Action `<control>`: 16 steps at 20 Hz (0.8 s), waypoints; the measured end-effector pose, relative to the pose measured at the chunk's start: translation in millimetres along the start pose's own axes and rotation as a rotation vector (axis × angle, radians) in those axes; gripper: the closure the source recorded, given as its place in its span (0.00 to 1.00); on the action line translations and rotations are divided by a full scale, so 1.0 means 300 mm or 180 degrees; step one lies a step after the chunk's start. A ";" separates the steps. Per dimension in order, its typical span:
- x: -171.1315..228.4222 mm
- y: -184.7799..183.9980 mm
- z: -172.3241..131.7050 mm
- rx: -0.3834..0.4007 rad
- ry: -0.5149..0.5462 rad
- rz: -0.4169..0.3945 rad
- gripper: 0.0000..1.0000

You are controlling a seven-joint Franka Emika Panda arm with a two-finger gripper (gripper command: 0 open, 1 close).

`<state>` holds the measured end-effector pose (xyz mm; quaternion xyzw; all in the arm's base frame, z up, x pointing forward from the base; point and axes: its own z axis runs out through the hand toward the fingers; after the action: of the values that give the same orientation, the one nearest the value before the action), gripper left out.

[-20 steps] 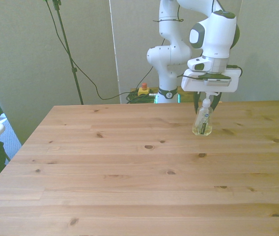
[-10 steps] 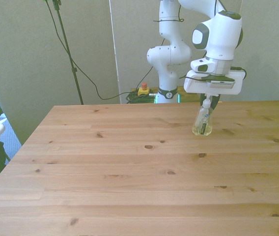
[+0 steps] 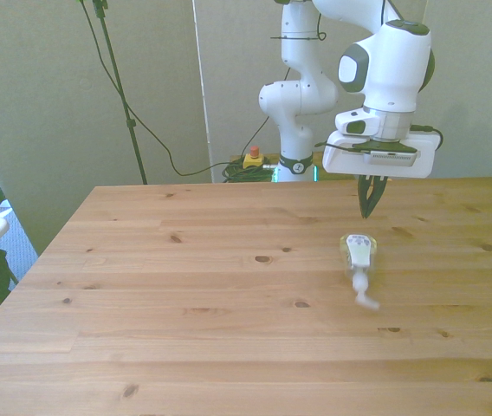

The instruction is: Knock down the sanitizer

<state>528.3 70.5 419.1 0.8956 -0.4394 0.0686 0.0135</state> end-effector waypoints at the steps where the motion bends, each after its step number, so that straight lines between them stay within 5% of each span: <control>1: 0.021 -0.012 -0.004 0.0016 0.0012 0.0026 1.00; 13: 0.187 -0.114 -0.001 0.0060 0.0025 0.0259 1.00; 14: 0.195 -0.120 0.000 0.0059 0.0026 0.0269 0.00; 16: 0.199 -0.130 0.001 0.0053 0.0022 0.0278 0.00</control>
<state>595.3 47.5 428.2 0.8753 -0.4775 0.0760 0.0046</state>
